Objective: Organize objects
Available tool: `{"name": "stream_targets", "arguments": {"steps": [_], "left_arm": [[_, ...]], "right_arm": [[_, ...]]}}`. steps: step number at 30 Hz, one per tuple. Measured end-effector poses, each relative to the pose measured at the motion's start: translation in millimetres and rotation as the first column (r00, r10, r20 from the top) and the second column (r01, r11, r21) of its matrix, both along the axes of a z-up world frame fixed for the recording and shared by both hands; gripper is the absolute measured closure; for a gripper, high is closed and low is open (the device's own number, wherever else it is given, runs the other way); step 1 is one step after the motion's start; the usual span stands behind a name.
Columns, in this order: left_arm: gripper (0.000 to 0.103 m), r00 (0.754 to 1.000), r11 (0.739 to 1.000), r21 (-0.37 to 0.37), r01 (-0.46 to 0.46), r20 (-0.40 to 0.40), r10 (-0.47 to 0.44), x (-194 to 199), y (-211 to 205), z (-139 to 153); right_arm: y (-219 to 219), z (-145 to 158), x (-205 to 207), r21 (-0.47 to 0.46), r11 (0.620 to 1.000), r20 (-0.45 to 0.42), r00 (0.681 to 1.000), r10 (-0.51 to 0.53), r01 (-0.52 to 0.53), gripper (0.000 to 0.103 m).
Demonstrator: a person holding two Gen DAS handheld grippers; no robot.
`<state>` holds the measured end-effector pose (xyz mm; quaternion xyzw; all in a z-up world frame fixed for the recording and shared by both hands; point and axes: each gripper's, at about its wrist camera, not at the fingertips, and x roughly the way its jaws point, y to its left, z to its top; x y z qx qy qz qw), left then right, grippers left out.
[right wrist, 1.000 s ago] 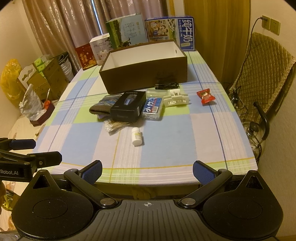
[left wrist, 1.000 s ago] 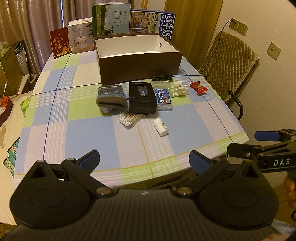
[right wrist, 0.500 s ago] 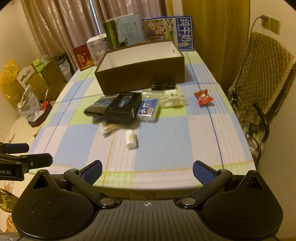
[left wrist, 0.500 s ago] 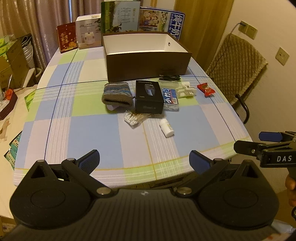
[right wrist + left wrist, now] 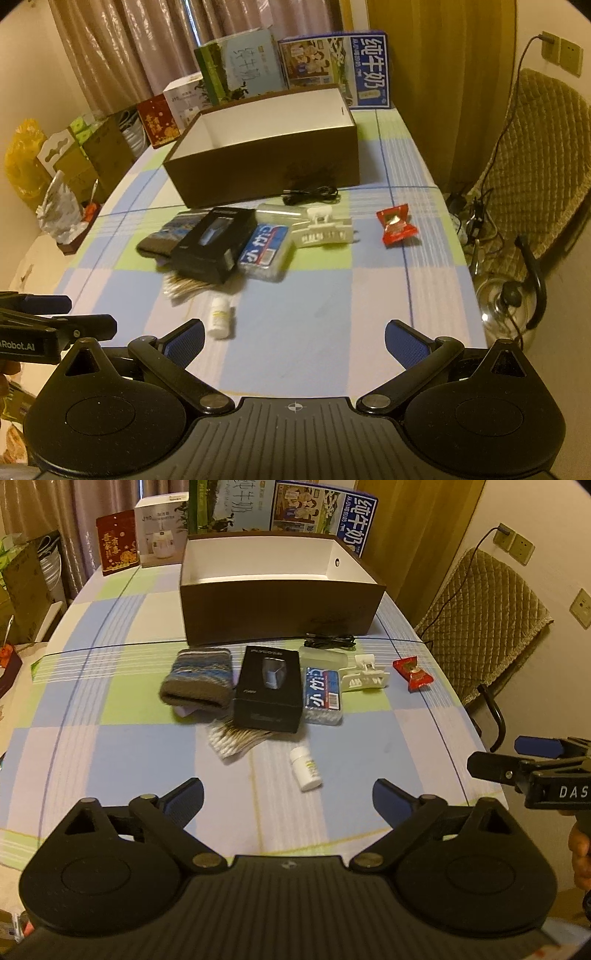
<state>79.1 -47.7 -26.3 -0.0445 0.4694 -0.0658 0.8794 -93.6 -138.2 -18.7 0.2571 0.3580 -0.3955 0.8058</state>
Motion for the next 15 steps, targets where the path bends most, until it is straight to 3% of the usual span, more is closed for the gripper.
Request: {"name": "stream_targets", "arguments": {"steps": [8,15], "left_arm": [[0.028,0.999,1.000,-0.001,-0.011,-0.042,0.011,32.5,-18.2,-37.3],[0.054,0.994,0.999,0.012,-0.040,-0.103,0.041,55.0,-33.9,-75.2]], "right_arm": [[-45.2,-15.6,-1.8,0.020,0.999,-0.021,0.999,0.029,-0.028,0.002],[-79.9,-28.1,-4.9,0.037,0.998,-0.040,0.998,0.044,-0.042,0.002]]}}
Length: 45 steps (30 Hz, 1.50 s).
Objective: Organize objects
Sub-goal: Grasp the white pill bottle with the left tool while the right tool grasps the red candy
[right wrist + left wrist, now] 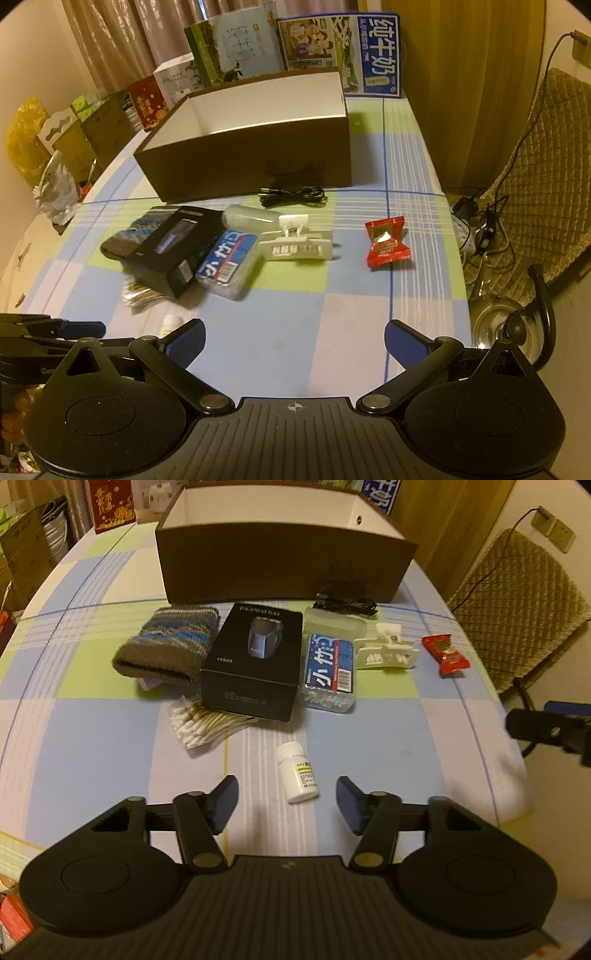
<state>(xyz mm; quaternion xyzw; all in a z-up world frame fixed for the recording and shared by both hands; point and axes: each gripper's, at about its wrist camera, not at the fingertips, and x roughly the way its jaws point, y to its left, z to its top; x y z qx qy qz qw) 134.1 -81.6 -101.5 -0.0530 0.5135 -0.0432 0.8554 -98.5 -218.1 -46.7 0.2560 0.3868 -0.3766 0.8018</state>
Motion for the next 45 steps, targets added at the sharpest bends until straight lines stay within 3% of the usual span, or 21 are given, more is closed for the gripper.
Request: {"name": "stream_targets", "arguments": {"steps": [4,13,20,30,32,38,45], "left_arm": [[0.066,0.999,0.999,0.010,-0.031,-0.042,0.031,11.5,-9.0,-20.6],[0.069,0.990,0.993,-0.011,-0.114,-0.090,0.113,28.5,-17.4,-40.9],[0.080,0.985,0.991,-0.006,-0.134,-0.107,0.133,37.2,-22.4,-51.1],[0.081,0.990,0.993,0.017,-0.119,-0.077,0.120,35.5,-21.5,-45.1],[0.081,0.990,0.992,0.023,-0.124,-0.068,0.125,32.9,-17.5,-40.3],[0.081,0.983,0.983,0.039,-0.179,-0.031,0.180,22.9,5.5,-21.7],[0.081,0.964,0.962,0.064,-0.266,0.024,0.265,17.0,39.1,-0.7]], "right_arm": [[-16.8,-5.0,-3.9,0.014,1.000,-0.004,1.000,0.000,0.000,0.002],[-42.5,-12.8,-15.5,0.044,0.999,-0.014,1.000,0.001,0.000,0.002],[-55.8,-15.6,-25.2,0.044,0.999,-0.018,1.000,0.003,-0.002,0.002],[-79.7,-20.8,-34.1,0.001,0.999,-0.012,0.999,-0.038,0.038,0.003],[-92.0,-23.6,-33.3,-0.014,0.999,-0.009,0.999,-0.038,0.038,0.018],[-128.2,-40.2,-21.2,-0.027,0.999,-0.028,0.999,-0.030,0.029,0.037],[-158.1,-62.9,-0.3,-0.008,0.998,-0.061,0.997,-0.057,0.056,0.046]]}}
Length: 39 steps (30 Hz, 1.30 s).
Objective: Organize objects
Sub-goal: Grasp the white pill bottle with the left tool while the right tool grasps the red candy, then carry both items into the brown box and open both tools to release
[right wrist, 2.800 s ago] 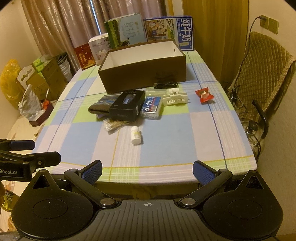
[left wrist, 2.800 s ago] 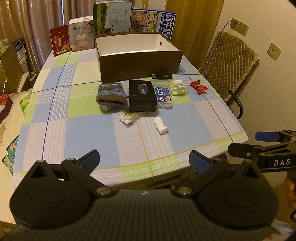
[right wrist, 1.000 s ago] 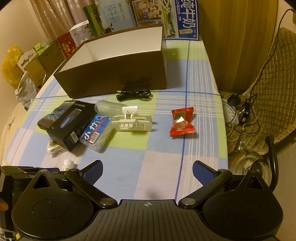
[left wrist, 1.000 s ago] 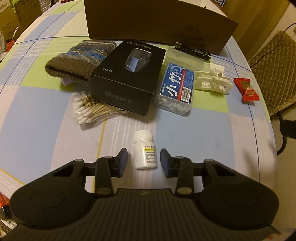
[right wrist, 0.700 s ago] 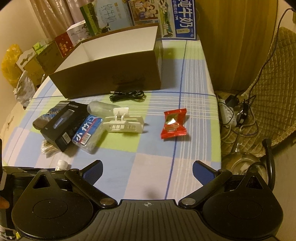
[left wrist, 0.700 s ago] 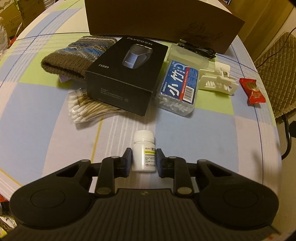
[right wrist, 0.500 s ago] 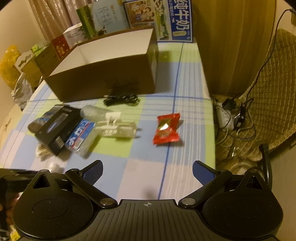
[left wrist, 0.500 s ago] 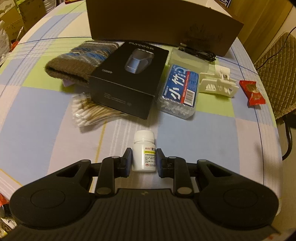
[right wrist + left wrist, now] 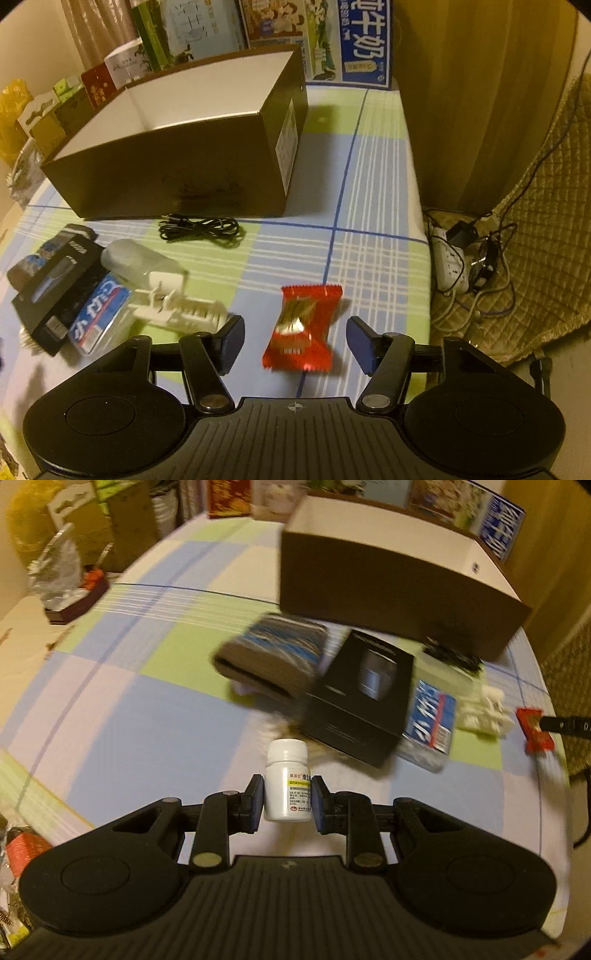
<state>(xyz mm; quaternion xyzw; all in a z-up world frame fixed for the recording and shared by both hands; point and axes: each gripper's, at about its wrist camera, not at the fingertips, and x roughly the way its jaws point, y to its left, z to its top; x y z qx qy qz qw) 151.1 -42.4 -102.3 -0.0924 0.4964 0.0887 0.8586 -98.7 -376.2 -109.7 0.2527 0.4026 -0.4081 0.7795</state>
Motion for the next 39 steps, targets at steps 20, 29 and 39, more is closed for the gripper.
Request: {"name": "stream_targets", "arguments": {"steps": [20,29,39], "left_arm": [[0.081,0.987,0.991,0.011,0.135,0.083,-0.136,37.2,25.8,43.9],[0.081,0.920,0.934,0.019,0.356,0.166,-0.354,104.0,17.5,74.0],[0.081,0.863,0.882,0.009,0.471,0.202,-0.463,201.0,7.0,79.4]], "right_arm": [[-2.0,7.5,4.6,0.027,0.998,0.030,0.998,-0.055,0.055,0.079],[3.8,78.6,38.4,-0.068,0.997,0.159,0.987,-0.024,0.035,0.079],[-54.5,98.7,107.2,-0.134,0.986,0.167,0.983,-0.074,0.097,0.079]]}}
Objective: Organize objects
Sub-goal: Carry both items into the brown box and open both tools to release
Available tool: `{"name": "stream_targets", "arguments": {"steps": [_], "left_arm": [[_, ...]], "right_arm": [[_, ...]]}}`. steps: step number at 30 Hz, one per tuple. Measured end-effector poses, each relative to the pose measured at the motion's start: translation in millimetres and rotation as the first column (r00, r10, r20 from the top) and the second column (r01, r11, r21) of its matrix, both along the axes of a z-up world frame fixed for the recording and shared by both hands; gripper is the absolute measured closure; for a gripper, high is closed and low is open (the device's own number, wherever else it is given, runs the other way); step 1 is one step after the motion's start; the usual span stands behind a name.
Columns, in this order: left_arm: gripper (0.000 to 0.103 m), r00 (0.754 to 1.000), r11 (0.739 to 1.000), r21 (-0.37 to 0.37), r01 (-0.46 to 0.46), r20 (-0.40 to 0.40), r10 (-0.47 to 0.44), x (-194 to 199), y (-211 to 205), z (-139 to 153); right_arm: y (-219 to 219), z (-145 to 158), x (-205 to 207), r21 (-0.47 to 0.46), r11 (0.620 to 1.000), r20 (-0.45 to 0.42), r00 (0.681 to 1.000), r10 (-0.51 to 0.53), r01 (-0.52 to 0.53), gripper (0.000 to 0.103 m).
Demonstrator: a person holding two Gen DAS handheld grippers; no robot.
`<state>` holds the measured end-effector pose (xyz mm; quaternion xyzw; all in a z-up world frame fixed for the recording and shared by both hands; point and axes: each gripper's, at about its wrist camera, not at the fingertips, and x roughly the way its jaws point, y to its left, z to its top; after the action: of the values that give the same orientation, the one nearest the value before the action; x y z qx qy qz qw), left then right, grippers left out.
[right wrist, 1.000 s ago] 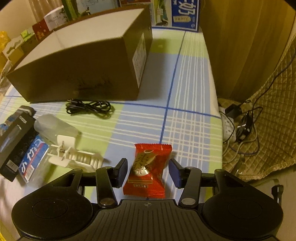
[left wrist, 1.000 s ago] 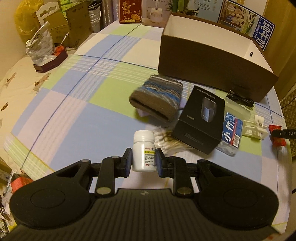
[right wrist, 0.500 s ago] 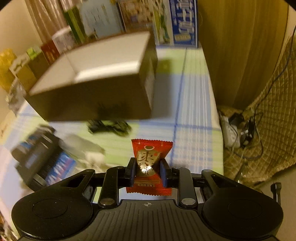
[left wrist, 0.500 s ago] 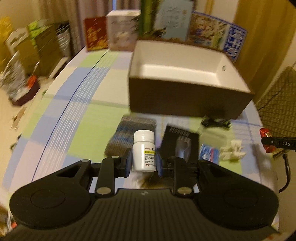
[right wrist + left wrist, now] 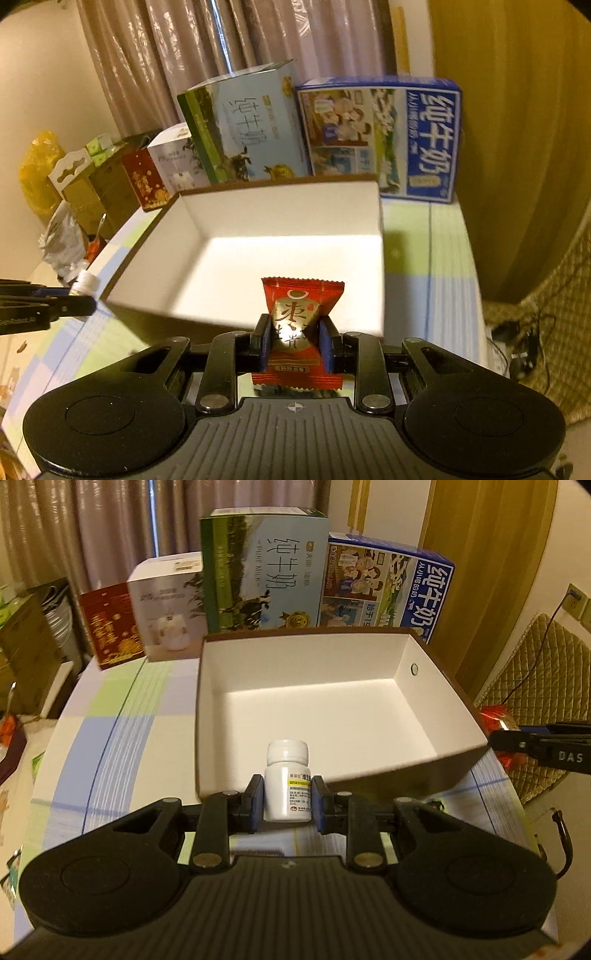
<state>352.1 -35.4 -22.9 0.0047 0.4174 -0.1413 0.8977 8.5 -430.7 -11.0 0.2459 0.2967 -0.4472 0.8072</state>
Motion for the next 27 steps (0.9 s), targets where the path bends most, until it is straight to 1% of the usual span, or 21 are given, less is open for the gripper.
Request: {"name": "stream_targets", "arguments": {"steps": [4,7,16,18,21,27], "left_arm": [[0.081,0.999,0.999,0.021,0.044,-0.022,-0.043,37.3,-7.2,-9.8],[0.081,0.997,0.997,0.041,0.068,-0.041,-0.066,64.3,-13.6,-22.4],[0.081,0.988,0.991,0.094,0.100,-0.131,-0.087,144.6,-33.8,-71.9],[0.081,0.985,0.988,0.114,0.105,-0.150,-0.088,159.8,-39.2,-80.8],[0.081,0.982,0.986,0.122,0.109,-0.170,-0.088,179.9,-45.6,-91.2],[0.081,0.980,0.984,0.141,0.109,-0.179,-0.083,207.8,-56.3,-101.2]], "right_arm": [[-32.8,-12.6,20.9,0.014,1.000,-0.037,0.999,-0.016,0.016,0.079],[-53.2,-28.3,30.0,0.041,0.999,-0.063,0.998,-0.028,0.030,0.079],[-119.6,-78.5,61.4,0.135,0.989,-0.159,0.987,-0.037,0.059,0.079],[-133.8,-86.7,64.9,0.151,0.985,-0.165,0.985,-0.052,0.077,0.079],[-152.5,-95.0,67.3,0.171,0.980,-0.163,0.984,-0.076,0.104,0.079],[-174.7,-97.2,71.7,0.146,0.979,-0.162,0.980,-0.115,0.139,0.079]]}}
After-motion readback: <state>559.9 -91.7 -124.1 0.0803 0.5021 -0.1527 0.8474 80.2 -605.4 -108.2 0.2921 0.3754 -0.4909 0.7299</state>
